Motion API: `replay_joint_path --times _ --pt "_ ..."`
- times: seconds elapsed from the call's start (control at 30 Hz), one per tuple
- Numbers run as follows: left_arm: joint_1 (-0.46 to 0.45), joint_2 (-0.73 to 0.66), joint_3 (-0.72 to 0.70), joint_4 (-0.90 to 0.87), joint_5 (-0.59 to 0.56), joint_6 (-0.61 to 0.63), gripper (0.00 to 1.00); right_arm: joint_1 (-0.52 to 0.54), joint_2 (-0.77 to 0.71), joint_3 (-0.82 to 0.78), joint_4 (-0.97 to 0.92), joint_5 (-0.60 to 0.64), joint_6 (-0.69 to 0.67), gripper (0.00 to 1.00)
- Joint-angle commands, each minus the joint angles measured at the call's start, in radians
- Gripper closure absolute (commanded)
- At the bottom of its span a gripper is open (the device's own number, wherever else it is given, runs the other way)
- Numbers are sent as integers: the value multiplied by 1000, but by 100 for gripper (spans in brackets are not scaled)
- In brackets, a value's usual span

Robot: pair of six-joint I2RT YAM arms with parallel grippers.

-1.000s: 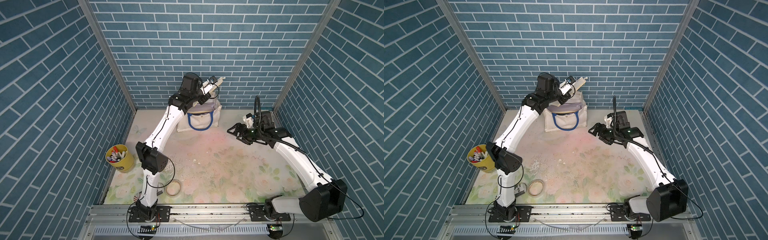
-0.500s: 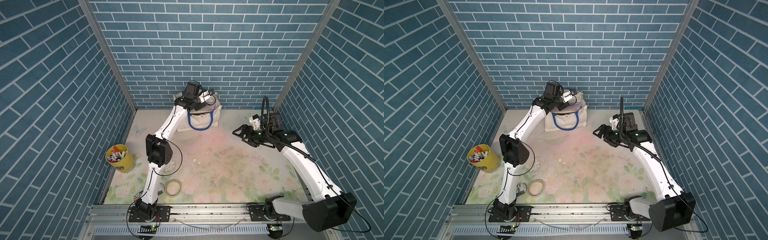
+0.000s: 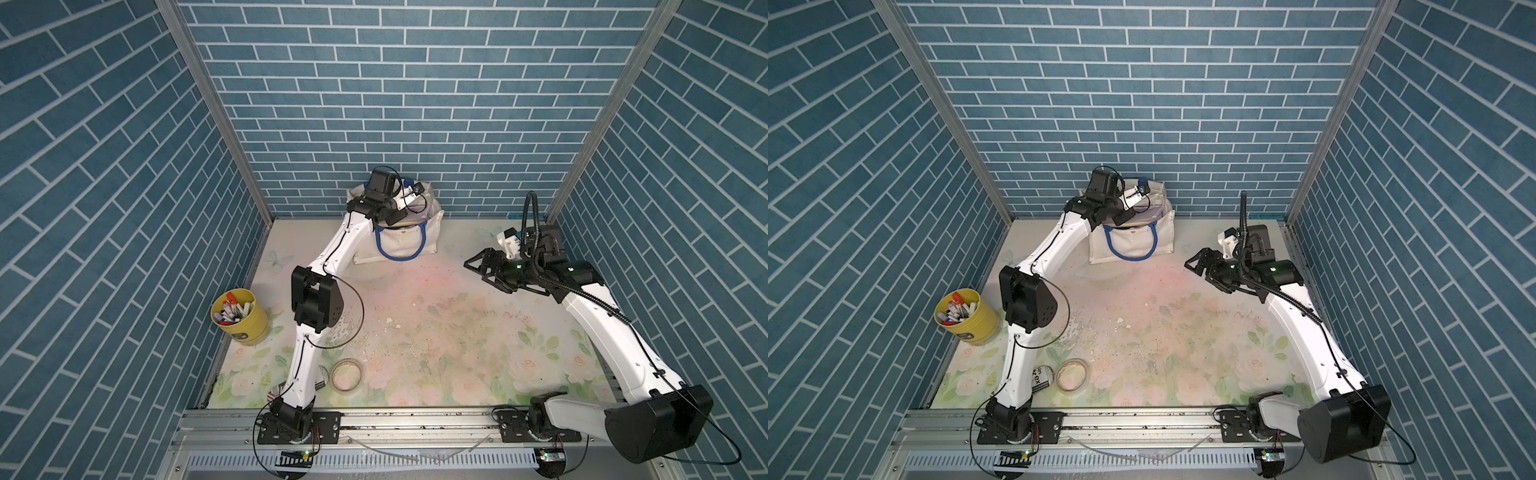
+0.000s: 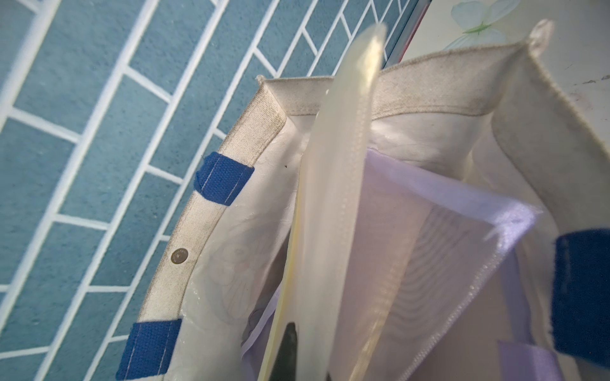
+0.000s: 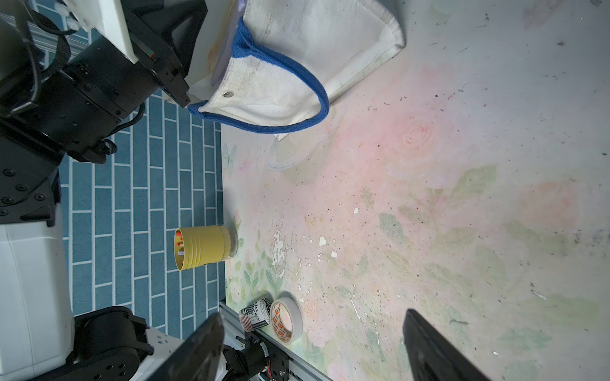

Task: Put the pencil pouch into the canvas bag
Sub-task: Place the pencil pouch in the canvas bag.

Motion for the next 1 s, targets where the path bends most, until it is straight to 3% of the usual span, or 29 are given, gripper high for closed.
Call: replay_joint_path --times 0.0,0.2,0.37,0.53,0.63,0.8,0.83,0.87,0.97 --pt "5 13 -2 20 35 -36 77 -1 -11 -27 20 -4 16 15" --pt "4 -23 -26 49 116 -116 61 -1 -27 -30 29 8 31 15" --pt "6 -109 -141 103 195 -201 61 -2 -38 -48 61 13 55 16" --pt "10 -189 -248 168 219 -367 61 -2 -43 -55 75 23 60 16" --pt "9 -184 -233 154 205 -449 60 -2 -47 -66 96 27 67 15" --pt "9 -178 -144 40 151 -474 60 -1 -32 -46 103 57 52 14" --pt "10 -207 -164 39 153 -476 56 -3 -29 -31 95 62 34 4" --pt "5 -251 -195 44 158 -488 51 -3 -30 -9 90 75 1 1" --pt "-26 -404 -301 66 167 -584 32 -2 -65 13 78 188 -64 1"
